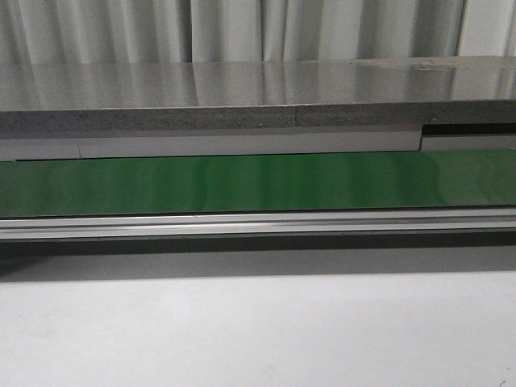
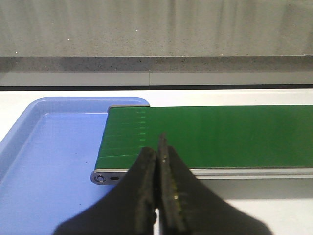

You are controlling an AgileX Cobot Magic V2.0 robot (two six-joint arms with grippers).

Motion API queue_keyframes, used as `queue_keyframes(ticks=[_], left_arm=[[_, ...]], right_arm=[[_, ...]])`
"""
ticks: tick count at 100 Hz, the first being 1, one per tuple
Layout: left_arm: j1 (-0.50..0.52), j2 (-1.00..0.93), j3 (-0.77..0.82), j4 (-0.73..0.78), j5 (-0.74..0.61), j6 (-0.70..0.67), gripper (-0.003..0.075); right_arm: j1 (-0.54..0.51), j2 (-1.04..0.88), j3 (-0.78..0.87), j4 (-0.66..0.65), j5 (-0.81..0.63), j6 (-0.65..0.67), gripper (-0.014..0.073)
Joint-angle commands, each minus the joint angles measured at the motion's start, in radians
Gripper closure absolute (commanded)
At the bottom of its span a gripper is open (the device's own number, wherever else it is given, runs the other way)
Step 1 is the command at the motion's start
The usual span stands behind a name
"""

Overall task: Move button from left to right
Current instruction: 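Carry the button with the right gripper over the green tray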

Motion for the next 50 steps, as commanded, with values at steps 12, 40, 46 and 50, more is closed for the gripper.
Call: queue_keyframes(ticks=[12,40,46,50], left_arm=[[-0.008,0.009,-0.026,-0.012,-0.077,-0.003,0.0741],[-0.008,0.009,-0.026,-0.012,-0.077,-0.003,0.0741],[-0.008,0.009,-0.026,-0.012,-0.077,-0.003,0.0741],[-0.008,0.009,-0.026,-0.012,-0.077,-0.003,0.0741]], right_arm=[[-0.005,-0.042,-0.026,0.033,-0.035,0.0,0.0396],[-0.005,-0.042,-0.026,0.053,-0.046,0.0,0.0127],[-0.005,-0.042,-0.026,0.053,-0.049,0.0,0.0089],[-0.005,-0.042,-0.026,0.053,-0.049,0.0,0.0076]])
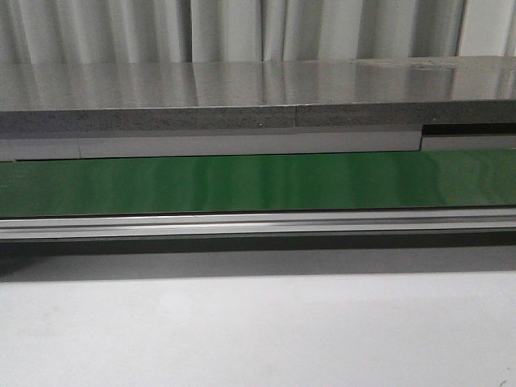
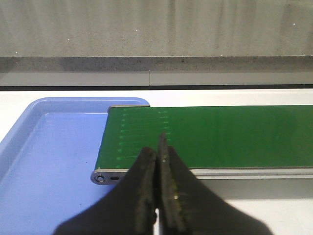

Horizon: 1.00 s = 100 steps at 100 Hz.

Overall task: Move button from left to right
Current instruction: 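Carry the button with the right gripper over the green tray, then lower the button into the green tray and open the right gripper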

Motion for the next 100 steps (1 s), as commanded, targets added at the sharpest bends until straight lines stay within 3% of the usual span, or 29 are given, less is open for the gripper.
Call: queue_keyframes(ticks=[1,67,100], left_arm=[[-0.008,0.009,-0.026,-0.012,-0.077,-0.003,0.0741],[-0.008,0.009,-0.026,-0.012,-0.077,-0.003,0.0741],[-0.008,0.009,-0.026,-0.012,-0.077,-0.003,0.0741]], right_arm=[[-0.004,-0.051,-0.026,0.0,-0.04,0.0,0.0074],[0.014,-0.201,-0.026,0.018,-0.057,0.041,0.0073],[0.172,-0.357,-0.024,0.073,-0.062,0.041,0.0073]])
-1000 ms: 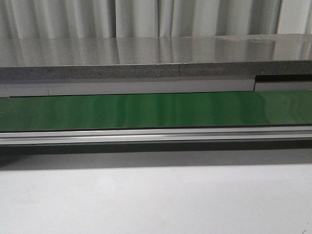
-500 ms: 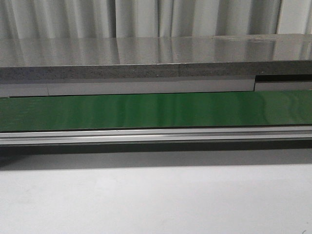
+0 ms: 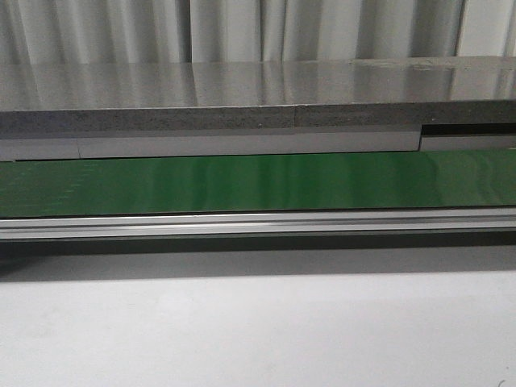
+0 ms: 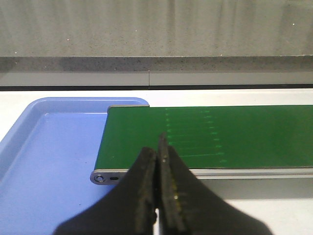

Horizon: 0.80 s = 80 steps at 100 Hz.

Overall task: Move button from left to right
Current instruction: 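Lower the button into the green tray and open the right gripper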

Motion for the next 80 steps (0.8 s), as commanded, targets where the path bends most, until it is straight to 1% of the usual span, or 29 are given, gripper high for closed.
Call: queue_keyframes(ticks=[1,17,30,39,47,68,80], left_arm=[[-0.008,0.009,-0.026,-0.012,-0.077,-0.003,0.0741],[-0.008,0.009,-0.026,-0.012,-0.077,-0.003,0.0741],[-0.008,0.009,-0.026,-0.012,-0.077,-0.003,0.0741],[-0.008,0.009,-0.026,-0.012,-0.077,-0.003,0.0741],[-0.008,0.009,-0.026,-0.012,-0.077,-0.003,0.0741],[-0.008,0.009,-0.026,-0.012,-0.077,-0.003,0.0741],[-0.008,0.009,-0.026,-0.012,-0.077,-0.003,0.0741]], right_arm=[[0.049,-0.09,-0.023,0.012,-0.052,0.005,0.0073],[0.136,-0.171,0.027,0.012,-0.081,0.005,0.0074],[0.183,-0.262,0.129,0.037,-0.162,0.005,0.0074],[0.207,-0.343,0.23,0.067,-0.231,0.005,0.0074],[0.227,-0.425,0.336,0.094,-0.321,0.005,0.0074],[0.257,-0.651,0.606,0.094,-0.522,0.005,0.0074],[0.259,-0.792,0.725,0.102,-0.59,0.005,0.0076]])
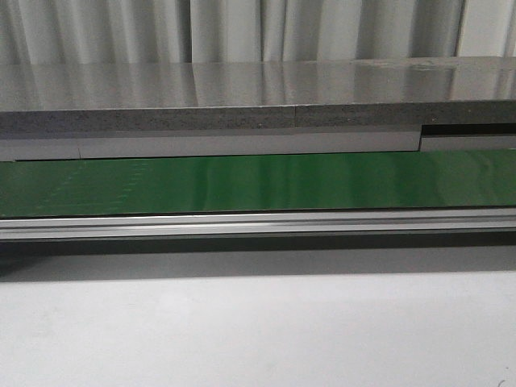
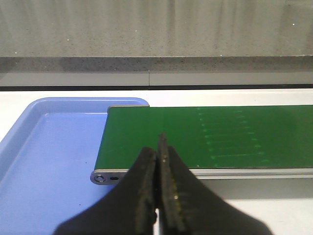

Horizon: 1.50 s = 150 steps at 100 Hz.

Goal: Move button from left to right

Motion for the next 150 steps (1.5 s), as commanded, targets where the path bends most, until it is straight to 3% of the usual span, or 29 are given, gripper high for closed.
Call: queue_keyframes(ticks=[1,33,60,74,96,150], left_arm=[[-0.008,0.009,-0.026,-0.012,-0.077,-0.003,0.0741],[-0.008,0.009,-0.026,-0.012,-0.077,-0.003,0.0741],[-0.008,0.009,-0.026,-0.012,-0.077,-0.003,0.0741],[-0.008,0.009,-0.026,-0.012,-0.077,-0.003,0.0741],[-0.008,0.009,-0.026,-0.012,-0.077,-0.003,0.0741],[-0.008,0.009,-0.026,-0.012,-0.077,-0.003,0.0741]], right_arm=[[0.004,-0.116,0.046,0.01,-0.138,0.001,0.0076],[0.004,-0.459,0.198,0.051,-0.08,0.001,0.0076],[0.003,-0.52,0.199,0.043,-0.051,0.0,0.0082],[0.003,-0.52,0.199,0.043,-0.048,0.0,0.0247],[0.003,-0.52,0.199,0.043,-0.048,0.0,0.0669],[0.003,-0.52,0.199,0.044,-0.048,0.0,0.0662]])
